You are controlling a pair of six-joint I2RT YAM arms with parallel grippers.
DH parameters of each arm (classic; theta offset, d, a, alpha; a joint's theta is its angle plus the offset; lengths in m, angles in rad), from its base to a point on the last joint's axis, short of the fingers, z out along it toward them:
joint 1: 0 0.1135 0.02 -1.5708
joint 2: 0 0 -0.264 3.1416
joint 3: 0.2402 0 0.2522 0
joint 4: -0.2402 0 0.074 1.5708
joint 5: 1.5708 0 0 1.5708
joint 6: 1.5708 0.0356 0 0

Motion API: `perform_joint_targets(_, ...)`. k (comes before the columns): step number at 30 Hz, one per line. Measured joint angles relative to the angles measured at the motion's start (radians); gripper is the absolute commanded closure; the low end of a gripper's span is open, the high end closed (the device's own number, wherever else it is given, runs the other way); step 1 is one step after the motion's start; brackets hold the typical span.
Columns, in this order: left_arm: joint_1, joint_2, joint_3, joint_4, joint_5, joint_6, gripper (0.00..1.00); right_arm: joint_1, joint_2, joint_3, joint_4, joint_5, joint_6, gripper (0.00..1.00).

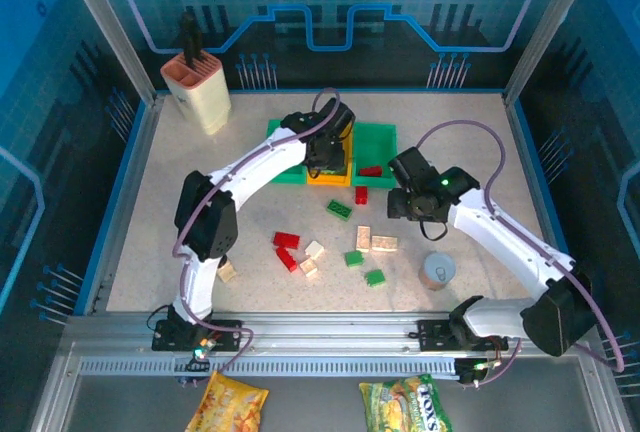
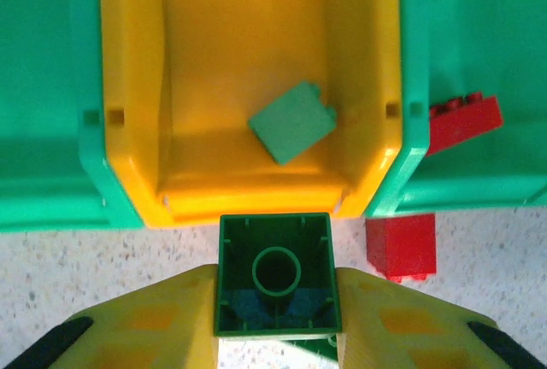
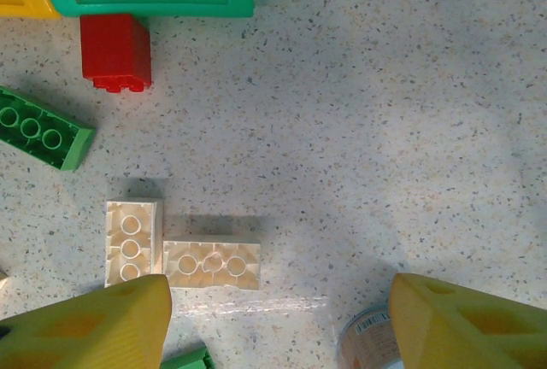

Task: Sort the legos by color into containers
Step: Place the lego in the container.

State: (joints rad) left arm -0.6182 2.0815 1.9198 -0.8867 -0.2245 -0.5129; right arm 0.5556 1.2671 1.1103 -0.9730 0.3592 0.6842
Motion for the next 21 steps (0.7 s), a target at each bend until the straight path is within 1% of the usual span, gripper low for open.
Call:
perform_joint_targets(8, 0.055, 0.208, 0.191, -0.026, -0.019, 0.068, 0.64, 0.000, -0.053, -0.024, -0.032, 0.018, 0.010, 0.31)
perform_joint_targets(12, 0.085, 0.280, 0.263, -0.044, -0.018, 0.090, 0.63, -0.006, -0.079, -0.033, -0.046, 0.027, 0.018, 0.31)
perform_joint_targets(17, 0.100, 0.328, 0.349, -0.050, -0.018, 0.125, 0.62, -0.007, -0.084, -0.033, -0.053, 0.027, 0.023, 0.31)
perform_joint_targets(21, 0.100, 0.346, 0.365, -0.051, -0.016, 0.131, 0.58, -0.007, -0.084, -0.033, -0.060, 0.028, 0.027, 0.31)
